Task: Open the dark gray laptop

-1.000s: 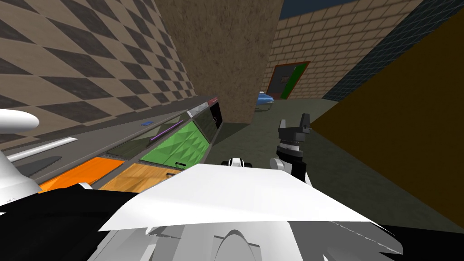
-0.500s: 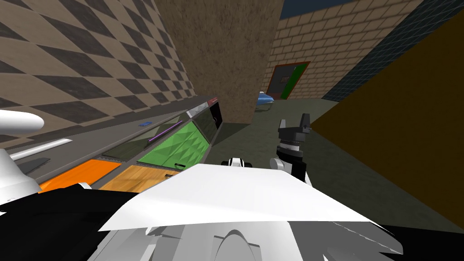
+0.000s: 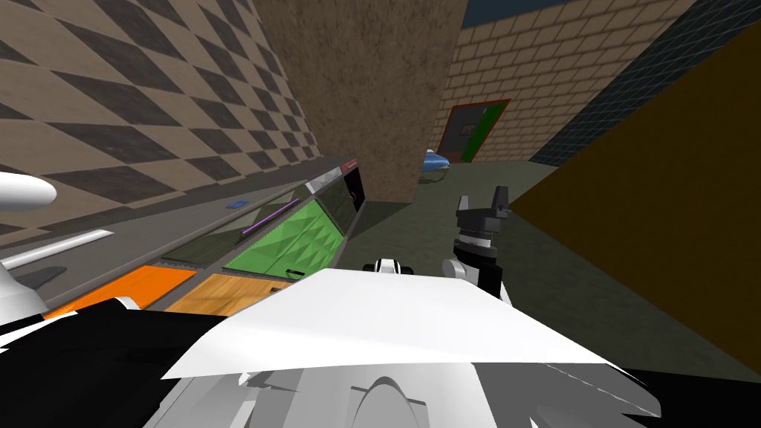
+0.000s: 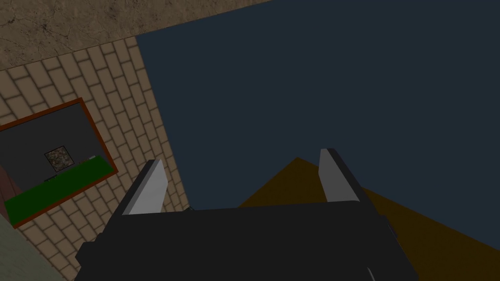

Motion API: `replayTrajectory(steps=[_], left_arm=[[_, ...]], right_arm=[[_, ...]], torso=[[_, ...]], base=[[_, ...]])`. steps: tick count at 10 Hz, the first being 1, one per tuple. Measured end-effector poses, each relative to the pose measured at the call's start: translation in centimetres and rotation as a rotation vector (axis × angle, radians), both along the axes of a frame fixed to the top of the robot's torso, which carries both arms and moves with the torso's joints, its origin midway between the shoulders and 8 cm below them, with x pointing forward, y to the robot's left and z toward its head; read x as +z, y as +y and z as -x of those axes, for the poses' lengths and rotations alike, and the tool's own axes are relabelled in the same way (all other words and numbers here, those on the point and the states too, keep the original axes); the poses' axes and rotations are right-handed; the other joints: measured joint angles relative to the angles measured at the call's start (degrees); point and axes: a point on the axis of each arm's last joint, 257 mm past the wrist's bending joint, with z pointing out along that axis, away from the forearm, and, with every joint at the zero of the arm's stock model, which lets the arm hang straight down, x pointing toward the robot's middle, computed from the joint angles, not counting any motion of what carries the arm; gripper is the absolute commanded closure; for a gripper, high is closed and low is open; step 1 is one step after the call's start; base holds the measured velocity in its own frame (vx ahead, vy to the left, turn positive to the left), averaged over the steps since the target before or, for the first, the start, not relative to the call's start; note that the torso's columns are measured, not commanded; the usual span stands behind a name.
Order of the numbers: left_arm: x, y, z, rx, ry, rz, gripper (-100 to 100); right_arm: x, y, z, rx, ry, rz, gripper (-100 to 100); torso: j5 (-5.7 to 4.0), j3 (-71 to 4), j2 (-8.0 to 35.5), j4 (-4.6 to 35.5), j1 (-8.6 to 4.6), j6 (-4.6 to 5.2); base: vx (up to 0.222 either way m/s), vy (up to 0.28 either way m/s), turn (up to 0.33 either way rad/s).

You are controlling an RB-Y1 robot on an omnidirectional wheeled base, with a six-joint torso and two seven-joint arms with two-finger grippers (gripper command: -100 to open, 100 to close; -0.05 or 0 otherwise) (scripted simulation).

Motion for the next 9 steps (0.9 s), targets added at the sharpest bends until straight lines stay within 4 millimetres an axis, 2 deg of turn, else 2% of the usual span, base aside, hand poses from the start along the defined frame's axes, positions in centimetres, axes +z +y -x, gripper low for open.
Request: replayTrajectory(steps=[3,4,9], left_arm=[[2.6,-0.8,0.2,0.001,0.000,0.001,-100],[2.7,-0.9,0.2,0.002,0.001,0.003,0],[2.7,-0.9,0.2,0.002,0.001,0.003,0]], right_arm=[[0.0,0.0,0.0,0.000,0.000,0.000,0],[0.0,0.0,0.0,0.000,0.000,0.000,0],[0.0,0.0,0.0,0.000,0.000,0.000,0]], torso=[[-0.02,-0.1,-0.1,0.0,-0.07,0.01],[-0.01,-0.1,-0.1,0.0,-0.09,0.01],[-0.01,0.0,-0.1,0.0,-0.04,0.01]], base=[[-0.004,0.025,-0.002],[0.000,0.000,0.000],[0.000,0.000,0.000]])
